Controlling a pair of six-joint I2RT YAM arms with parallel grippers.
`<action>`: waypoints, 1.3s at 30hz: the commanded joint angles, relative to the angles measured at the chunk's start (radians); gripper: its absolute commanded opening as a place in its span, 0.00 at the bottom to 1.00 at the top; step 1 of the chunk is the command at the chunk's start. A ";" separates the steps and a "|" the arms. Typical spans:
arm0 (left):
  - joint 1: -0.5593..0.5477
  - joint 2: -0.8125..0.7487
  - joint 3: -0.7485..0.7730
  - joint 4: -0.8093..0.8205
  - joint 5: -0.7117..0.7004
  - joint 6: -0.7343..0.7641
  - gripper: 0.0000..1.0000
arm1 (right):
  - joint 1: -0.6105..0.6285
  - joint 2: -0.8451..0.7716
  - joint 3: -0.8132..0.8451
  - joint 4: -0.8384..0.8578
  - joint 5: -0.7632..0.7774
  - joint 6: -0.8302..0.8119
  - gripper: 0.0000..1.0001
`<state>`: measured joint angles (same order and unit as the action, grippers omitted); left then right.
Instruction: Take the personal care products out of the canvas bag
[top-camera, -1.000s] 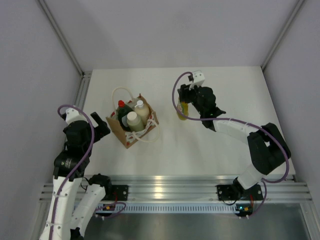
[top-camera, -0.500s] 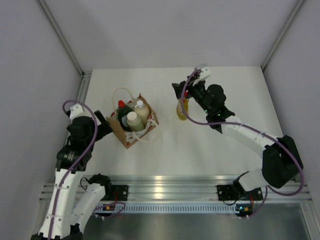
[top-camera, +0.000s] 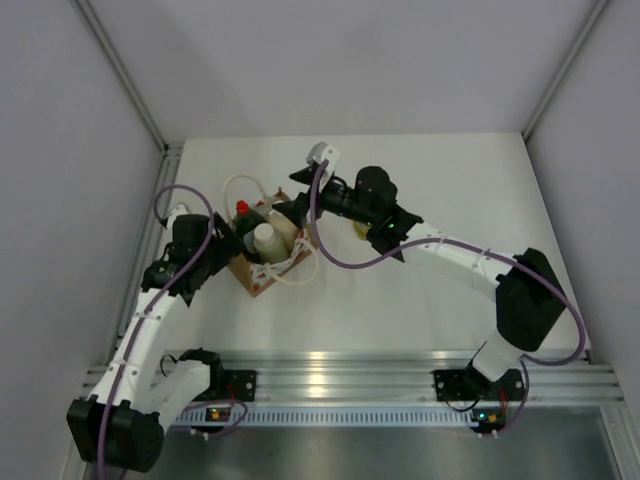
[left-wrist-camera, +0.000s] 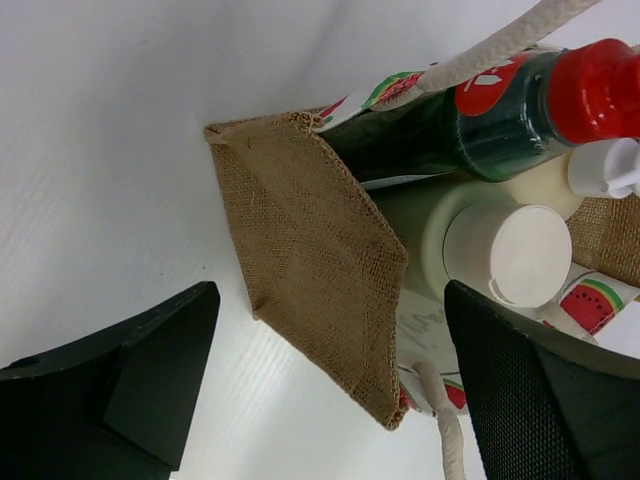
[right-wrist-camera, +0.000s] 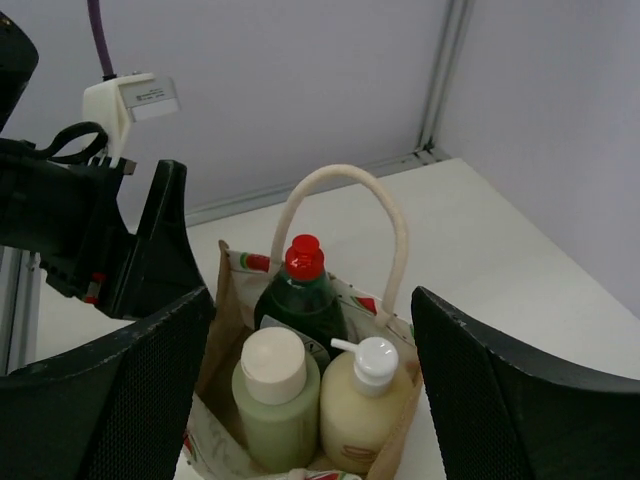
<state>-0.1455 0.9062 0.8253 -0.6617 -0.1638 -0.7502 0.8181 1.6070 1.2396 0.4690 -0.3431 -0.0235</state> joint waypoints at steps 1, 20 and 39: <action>-0.002 0.022 -0.041 0.160 0.034 -0.098 0.98 | 0.009 0.091 0.127 -0.059 -0.105 -0.026 0.78; -0.002 -0.013 -0.192 0.188 -0.075 -0.144 0.85 | 0.041 0.527 0.555 -0.197 -0.200 -0.027 0.76; -0.002 -0.020 -0.213 0.189 -0.059 -0.156 0.84 | 0.069 0.639 0.629 -0.067 -0.186 -0.013 0.66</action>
<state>-0.1467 0.8982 0.6281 -0.4957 -0.1986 -0.8967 0.8688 2.2280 1.8038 0.3096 -0.5167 -0.0410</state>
